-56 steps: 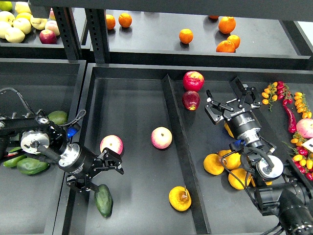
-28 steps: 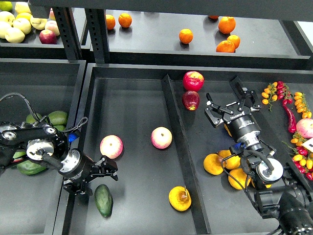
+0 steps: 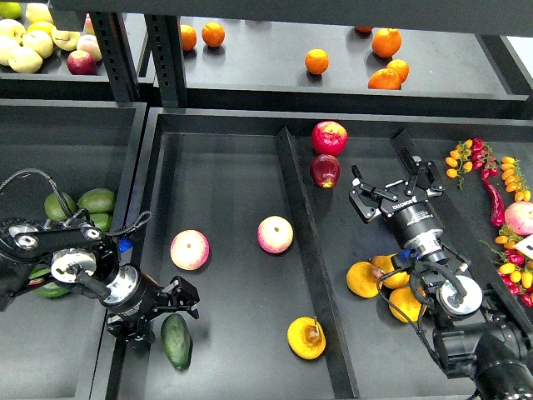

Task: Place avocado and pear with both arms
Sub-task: 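Lower the left gripper and close it on the avocado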

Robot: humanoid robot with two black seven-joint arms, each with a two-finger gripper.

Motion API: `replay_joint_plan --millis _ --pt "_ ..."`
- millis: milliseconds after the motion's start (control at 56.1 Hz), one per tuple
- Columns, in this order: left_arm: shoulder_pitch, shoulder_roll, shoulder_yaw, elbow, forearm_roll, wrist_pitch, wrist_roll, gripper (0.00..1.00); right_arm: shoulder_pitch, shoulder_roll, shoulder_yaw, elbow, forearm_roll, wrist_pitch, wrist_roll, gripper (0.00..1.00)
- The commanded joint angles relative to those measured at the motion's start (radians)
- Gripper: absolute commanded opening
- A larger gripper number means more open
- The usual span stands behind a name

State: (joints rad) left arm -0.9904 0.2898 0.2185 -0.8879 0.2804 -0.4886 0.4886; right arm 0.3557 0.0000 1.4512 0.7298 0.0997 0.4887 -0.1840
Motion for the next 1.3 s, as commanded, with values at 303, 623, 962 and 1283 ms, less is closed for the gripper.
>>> replay_joint_plan --millis 303,623,962,1283 --pt "0.001 -0.046 -0.016 0.112 0.020 0.000 0.000 0.97 0.000 0.000 0.003 0.003 0.002 0.000 0.000 1.00" --pt "0.006 -0.070 -0.004 0.127 0.020 0.000 0.000 0.96 0.000 0.000 0.003 0.014 0.002 0.000 0.000 1.00" --pt "0.013 -0.101 -0.001 0.175 0.020 0.000 0.000 0.96 -0.003 0.000 0.009 0.025 0.002 0.000 0.000 1.00" --pt "0.026 -0.104 -0.001 0.178 0.020 0.000 0.000 0.95 -0.003 0.000 0.011 0.023 0.002 0.000 0.001 1.00"
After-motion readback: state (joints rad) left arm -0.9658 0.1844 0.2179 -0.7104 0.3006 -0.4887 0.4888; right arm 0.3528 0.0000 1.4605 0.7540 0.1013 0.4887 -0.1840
